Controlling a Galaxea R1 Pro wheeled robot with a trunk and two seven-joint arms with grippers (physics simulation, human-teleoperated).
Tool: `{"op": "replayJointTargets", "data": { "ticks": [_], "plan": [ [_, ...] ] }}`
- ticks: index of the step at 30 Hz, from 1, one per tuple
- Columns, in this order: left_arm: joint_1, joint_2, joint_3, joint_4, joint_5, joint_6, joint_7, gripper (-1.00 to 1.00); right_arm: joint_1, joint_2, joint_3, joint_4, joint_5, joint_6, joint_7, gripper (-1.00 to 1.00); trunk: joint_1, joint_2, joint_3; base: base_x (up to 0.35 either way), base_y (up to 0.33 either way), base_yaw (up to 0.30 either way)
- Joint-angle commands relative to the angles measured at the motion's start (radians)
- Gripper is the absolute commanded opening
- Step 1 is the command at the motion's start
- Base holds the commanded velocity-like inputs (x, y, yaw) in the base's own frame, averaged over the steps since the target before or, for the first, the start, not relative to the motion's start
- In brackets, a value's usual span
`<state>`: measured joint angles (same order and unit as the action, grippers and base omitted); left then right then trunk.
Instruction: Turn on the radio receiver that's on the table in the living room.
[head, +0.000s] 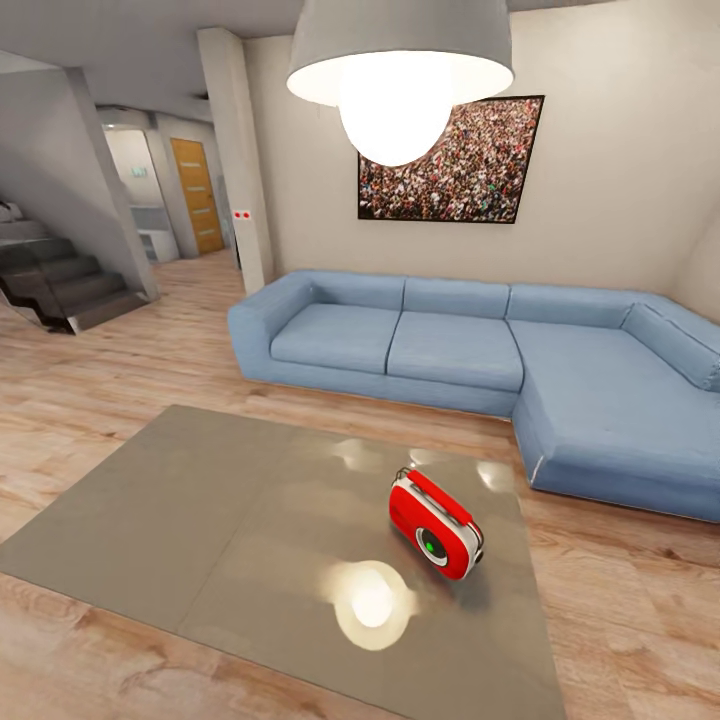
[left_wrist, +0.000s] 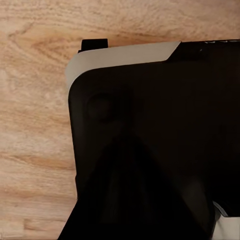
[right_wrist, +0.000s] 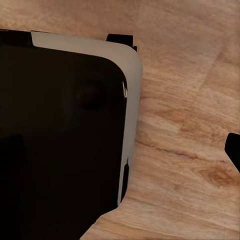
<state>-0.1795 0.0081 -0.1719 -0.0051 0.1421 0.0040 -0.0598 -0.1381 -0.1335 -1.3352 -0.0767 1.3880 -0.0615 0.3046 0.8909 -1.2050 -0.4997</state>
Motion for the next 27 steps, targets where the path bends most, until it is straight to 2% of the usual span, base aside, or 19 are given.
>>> {"op": "replayJointTargets", "data": {
  "ticks": [1,27],
  "plan": [
    [0.000,0.001,0.000,-0.001,-0.001,0.000,0.000,-1.00,0.000,0.000,0.000,0.000,0.000,0.000,0.000,1.00,0.000,0.000,0.000,0.000,0.000,0.000],
    [0.000,0.003,-0.001,-0.007,-0.007,-0.001,0.000,-1.00,0.000,0.003,0.002,0.000,-0.001,-0.004,0.000,1.00,0.000,0.000,0.000,0.000,0.000,0.000]
  ]
}}
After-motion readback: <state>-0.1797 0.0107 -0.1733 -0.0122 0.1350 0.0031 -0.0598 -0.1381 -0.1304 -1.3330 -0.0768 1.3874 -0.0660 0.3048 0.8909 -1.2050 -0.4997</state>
